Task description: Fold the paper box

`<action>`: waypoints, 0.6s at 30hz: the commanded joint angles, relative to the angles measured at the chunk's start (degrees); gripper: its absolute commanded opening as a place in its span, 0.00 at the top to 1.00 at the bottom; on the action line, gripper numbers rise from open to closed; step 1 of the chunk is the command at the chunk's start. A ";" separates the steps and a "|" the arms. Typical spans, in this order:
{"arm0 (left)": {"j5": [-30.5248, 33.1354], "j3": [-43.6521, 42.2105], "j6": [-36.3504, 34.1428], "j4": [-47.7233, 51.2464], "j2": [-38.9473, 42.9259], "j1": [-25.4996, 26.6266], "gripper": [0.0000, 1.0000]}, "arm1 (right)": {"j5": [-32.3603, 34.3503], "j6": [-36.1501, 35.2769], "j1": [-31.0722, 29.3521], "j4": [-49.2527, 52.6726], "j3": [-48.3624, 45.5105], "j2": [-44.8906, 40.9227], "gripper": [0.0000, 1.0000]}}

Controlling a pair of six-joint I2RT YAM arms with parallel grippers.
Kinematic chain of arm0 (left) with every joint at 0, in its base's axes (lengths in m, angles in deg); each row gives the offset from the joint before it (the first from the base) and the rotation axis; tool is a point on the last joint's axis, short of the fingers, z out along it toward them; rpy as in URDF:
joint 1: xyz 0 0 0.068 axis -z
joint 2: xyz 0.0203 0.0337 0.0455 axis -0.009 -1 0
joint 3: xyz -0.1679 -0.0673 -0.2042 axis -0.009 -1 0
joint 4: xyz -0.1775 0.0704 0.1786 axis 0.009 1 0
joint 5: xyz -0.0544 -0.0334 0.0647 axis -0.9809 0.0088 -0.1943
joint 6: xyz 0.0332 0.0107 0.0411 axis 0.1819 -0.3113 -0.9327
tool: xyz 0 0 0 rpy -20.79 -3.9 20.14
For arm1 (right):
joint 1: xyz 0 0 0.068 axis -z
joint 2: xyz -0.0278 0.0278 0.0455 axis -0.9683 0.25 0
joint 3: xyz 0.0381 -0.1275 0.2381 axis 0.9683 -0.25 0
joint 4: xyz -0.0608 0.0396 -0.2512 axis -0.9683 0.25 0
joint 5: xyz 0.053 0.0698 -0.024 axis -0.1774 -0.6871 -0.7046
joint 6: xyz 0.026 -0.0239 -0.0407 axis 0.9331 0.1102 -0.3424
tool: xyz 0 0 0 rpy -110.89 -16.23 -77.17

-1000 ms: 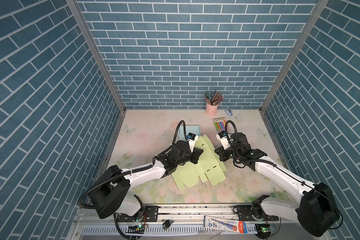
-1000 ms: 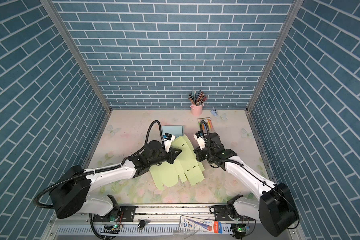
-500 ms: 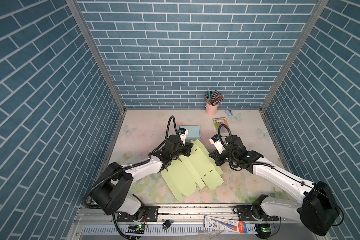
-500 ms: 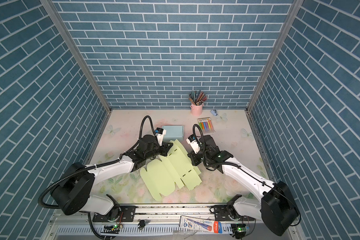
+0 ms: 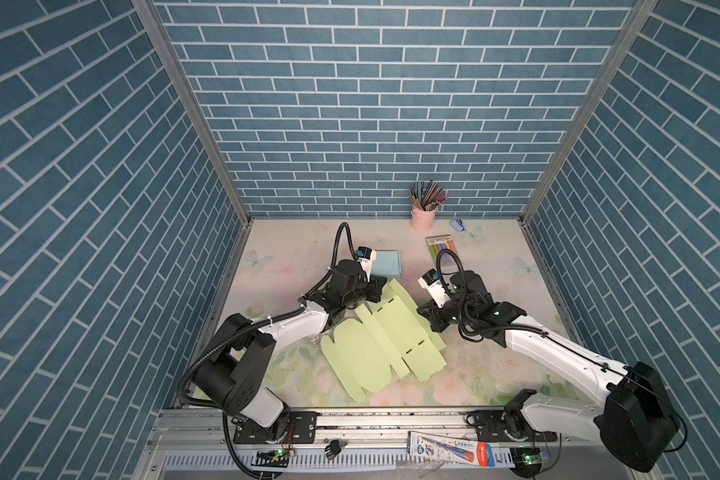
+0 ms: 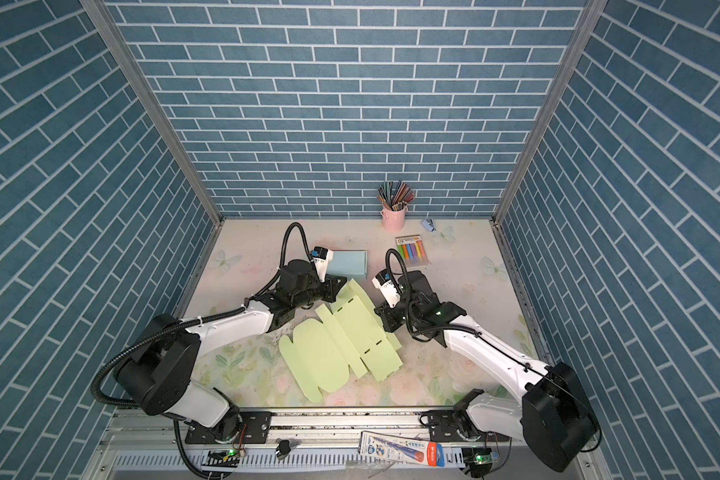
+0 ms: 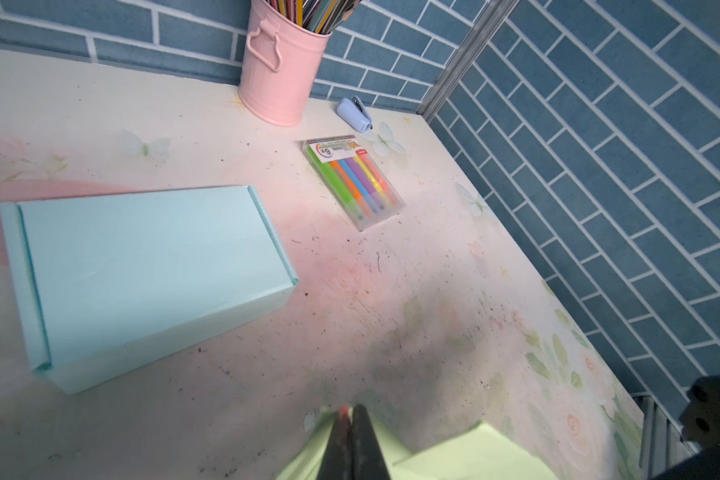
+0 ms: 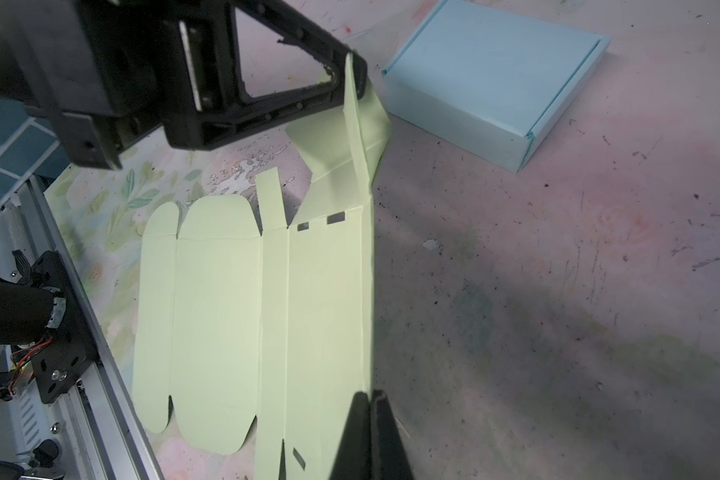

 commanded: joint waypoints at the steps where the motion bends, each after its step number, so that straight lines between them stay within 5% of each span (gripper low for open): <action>1: -2.03 2.74 -1.62 -0.04 -1.46 -0.35 0.94 | -0.95 -2.85 -0.59 -0.60 -0.04 -0.64 1.00; 18: 1.62 2.14 -6.47 8.94 3.43 4.66 0.93 | 1.90 -3.60 -0.76 0.44 1.79 1.45 1.00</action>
